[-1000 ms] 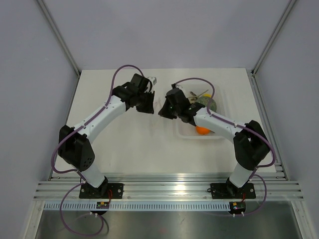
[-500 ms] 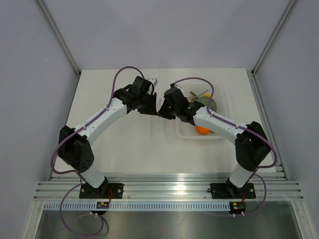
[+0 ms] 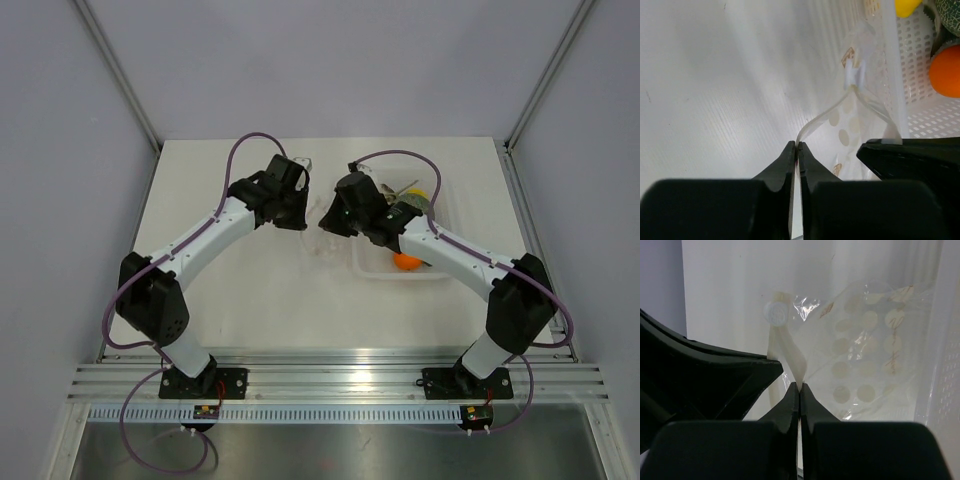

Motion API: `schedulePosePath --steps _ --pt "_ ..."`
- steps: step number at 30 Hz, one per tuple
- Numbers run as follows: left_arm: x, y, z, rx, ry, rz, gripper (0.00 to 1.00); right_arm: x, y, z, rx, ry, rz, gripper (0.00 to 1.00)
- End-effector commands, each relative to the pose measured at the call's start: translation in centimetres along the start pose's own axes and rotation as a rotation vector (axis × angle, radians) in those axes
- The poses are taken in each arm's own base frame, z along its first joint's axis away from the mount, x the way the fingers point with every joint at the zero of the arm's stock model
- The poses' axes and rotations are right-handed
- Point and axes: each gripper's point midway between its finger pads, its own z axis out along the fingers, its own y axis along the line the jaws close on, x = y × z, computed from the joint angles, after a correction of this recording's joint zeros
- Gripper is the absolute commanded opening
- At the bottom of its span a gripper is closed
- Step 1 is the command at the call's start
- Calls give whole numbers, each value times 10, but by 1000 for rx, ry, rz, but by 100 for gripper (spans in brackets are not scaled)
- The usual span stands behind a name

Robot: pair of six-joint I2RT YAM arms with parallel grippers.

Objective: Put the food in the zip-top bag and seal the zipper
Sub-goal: Open the zipper of the food storage bag at the center of the board.

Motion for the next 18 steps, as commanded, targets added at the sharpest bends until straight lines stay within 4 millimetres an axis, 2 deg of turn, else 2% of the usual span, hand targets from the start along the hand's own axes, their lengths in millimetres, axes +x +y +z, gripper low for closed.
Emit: schedulePosePath --steps 1,2,3,5,6,9,11,15,18 --pt "-1 4 4 -27 -15 12 9 -11 11 -17 -34 -46 -5 0" --pt "-2 2 4 -13 -17 10 12 -8 13 -15 -43 -34 -6 0" --pt "-1 0 4 -4 -16 1 19 -7 14 -15 -48 -28 -2 0" --pt "-2 -9 3 51 -23 -7 21 -4 16 -12 -59 -14 4 0" --pt "1 -13 2 74 -17 -10 27 -3 16 -11 -58 -10 5 0" --pt "1 -19 1 108 -18 -19 28 -3 18 -8 -64 -6 9 0" --pt "2 -20 0 114 -17 -20 35 -2 19 -8 -67 -1 11 0" --pt "4 -25 -2 139 -13 -31 38 1 18 -4 -68 7 23 0" --pt "4 -26 -5 144 -20 -45 46 1 17 -3 -61 6 26 0"
